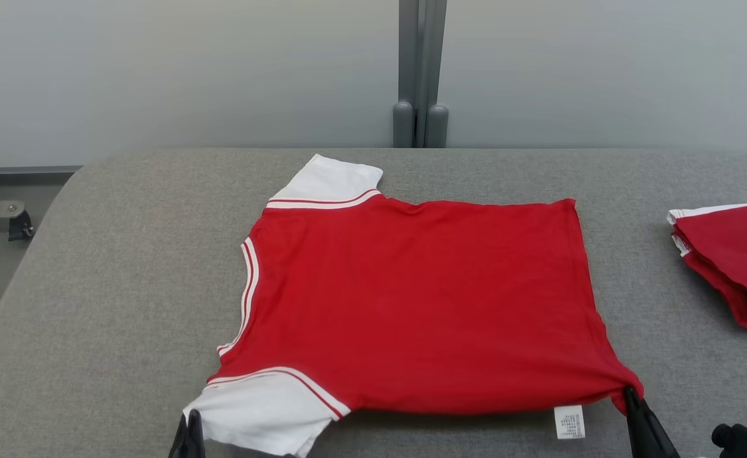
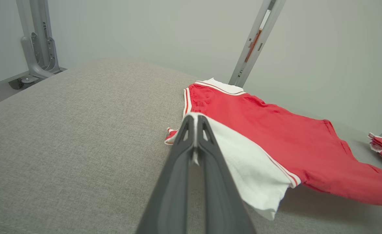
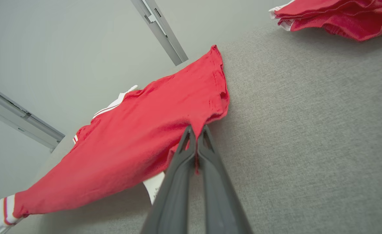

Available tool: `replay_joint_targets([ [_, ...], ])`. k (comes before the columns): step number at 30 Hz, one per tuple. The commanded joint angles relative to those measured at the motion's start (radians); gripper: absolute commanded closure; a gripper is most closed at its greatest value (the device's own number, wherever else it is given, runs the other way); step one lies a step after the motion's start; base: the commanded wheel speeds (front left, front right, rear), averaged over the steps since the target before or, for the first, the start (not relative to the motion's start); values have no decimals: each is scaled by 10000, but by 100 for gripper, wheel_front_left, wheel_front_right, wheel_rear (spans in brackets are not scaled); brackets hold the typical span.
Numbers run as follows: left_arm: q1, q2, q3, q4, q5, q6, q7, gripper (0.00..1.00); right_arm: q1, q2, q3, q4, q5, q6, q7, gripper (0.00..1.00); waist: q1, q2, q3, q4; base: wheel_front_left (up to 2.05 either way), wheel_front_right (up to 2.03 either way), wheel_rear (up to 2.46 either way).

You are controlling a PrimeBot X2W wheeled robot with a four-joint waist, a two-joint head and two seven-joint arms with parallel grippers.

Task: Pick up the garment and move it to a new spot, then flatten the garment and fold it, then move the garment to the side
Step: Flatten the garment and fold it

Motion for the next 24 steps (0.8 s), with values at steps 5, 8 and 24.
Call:
replay_joint_targets([
  [5,35,44,-166,618,-155,-169,174,100,-61,149,-7,743,35,-10,107,100,1,-1,85,-31,0,0,0],
  [8,-172,67,-187,802,-179,-199,141,100,-215,193,80,1059,113,-10,69,100,1,-1,153,-28,0,0,0],
  [24,-2941,-220,-409,1669,-1872,-534,220,100,-1715,284,377,1602,2453,-8,152,100,1,-1,1016,-562,0,0,0],
])
